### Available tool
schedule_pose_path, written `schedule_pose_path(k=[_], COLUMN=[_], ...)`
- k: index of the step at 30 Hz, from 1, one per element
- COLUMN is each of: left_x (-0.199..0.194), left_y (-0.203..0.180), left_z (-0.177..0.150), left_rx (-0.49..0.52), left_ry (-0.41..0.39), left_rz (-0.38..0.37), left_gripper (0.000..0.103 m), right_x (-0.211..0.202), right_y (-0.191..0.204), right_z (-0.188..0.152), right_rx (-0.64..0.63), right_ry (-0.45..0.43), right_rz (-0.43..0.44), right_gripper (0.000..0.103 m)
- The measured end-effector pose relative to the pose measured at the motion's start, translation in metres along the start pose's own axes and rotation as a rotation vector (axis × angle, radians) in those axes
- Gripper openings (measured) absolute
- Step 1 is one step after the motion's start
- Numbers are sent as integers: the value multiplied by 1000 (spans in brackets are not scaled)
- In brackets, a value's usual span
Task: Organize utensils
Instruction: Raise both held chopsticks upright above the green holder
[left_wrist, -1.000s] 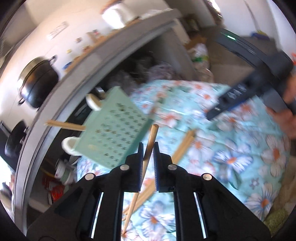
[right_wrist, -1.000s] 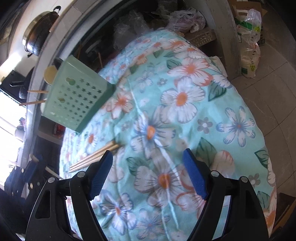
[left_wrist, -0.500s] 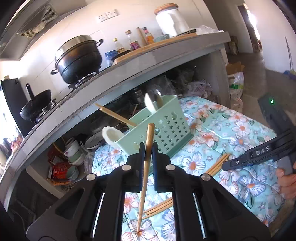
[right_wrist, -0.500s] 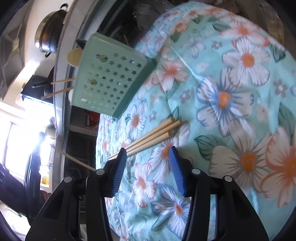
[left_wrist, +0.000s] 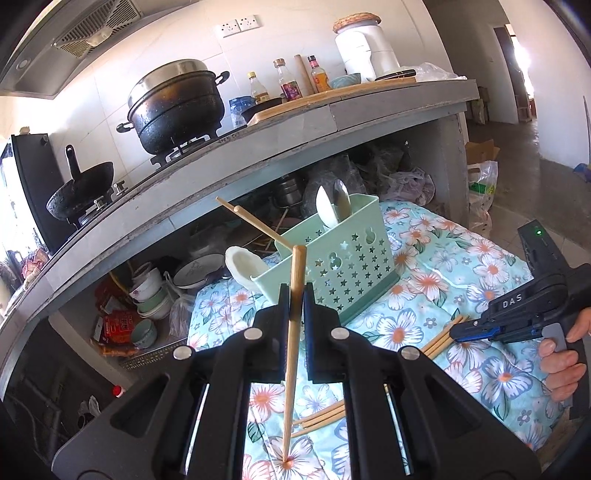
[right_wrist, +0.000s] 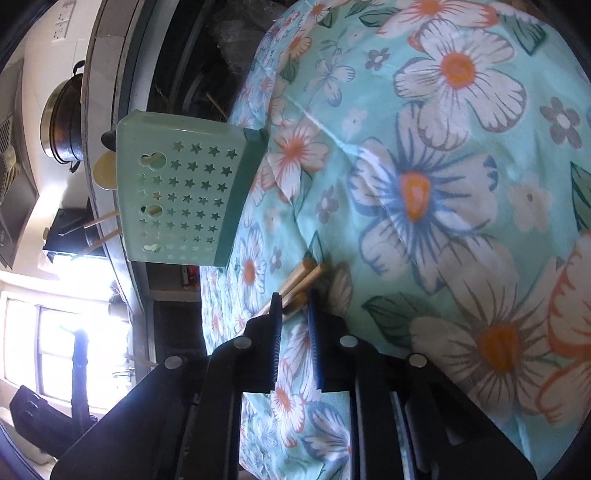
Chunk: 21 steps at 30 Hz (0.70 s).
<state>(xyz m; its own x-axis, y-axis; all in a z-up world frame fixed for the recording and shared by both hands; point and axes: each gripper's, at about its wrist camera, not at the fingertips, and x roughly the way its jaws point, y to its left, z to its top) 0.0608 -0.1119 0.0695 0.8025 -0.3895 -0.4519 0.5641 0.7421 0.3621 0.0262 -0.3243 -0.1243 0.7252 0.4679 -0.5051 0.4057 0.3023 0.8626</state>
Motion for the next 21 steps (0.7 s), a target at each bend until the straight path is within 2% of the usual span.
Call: schedule_pose_path(k=[8,21], left_x=[0,-3], left_y=[0,14], left_z=[0,5], left_rx=[6,-10], left_ry=[1,-15], left_rz=[4,47], left_gripper=[6,5], right_x=[-21,-83], right_y=[3,57], right_z=[-8,-10], right_rx=[-23,-215], right_ry=[-11,-172], right_rz=[49,150], right_gripper=[12,6])
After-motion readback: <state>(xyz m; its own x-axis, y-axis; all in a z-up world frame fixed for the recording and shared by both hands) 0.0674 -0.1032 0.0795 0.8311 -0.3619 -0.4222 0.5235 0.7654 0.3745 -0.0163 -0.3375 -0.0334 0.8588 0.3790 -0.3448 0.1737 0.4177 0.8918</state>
